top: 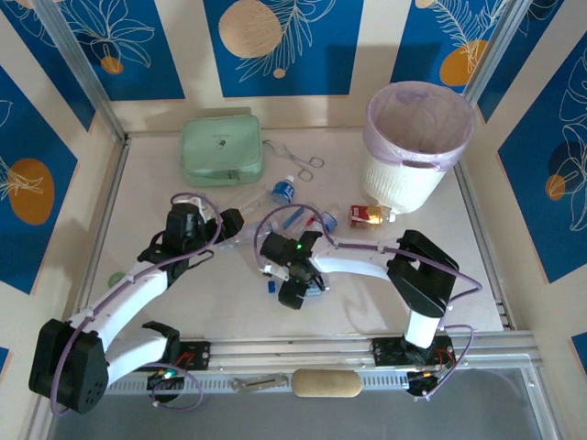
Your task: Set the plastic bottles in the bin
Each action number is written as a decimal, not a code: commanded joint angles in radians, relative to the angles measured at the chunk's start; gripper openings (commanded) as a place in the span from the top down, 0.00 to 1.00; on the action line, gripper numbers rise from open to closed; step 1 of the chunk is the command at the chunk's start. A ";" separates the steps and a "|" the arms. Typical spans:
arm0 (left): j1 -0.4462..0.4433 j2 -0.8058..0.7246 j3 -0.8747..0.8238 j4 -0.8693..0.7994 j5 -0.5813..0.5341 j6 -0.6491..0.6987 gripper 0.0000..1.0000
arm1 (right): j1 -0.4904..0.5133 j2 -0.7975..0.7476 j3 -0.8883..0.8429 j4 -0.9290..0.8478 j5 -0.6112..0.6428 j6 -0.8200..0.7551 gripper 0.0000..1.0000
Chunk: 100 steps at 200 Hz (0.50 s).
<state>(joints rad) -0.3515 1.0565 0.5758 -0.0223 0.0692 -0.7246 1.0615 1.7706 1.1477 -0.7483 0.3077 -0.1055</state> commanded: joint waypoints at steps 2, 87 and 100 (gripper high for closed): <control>0.017 -0.013 -0.009 0.006 0.002 0.005 0.01 | 0.010 -0.009 -0.009 -0.003 -0.028 -0.007 0.13; 0.023 -0.017 -0.011 0.015 0.001 -0.006 0.01 | 0.014 0.022 -0.031 0.038 -0.017 0.029 0.31; 0.022 -0.022 -0.013 0.013 -0.003 -0.006 0.01 | 0.013 0.020 -0.030 0.041 -0.020 0.029 0.34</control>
<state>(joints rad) -0.3424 1.0557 0.5728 -0.0162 0.0692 -0.7277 1.0672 1.7817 1.1297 -0.7166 0.3038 -0.0860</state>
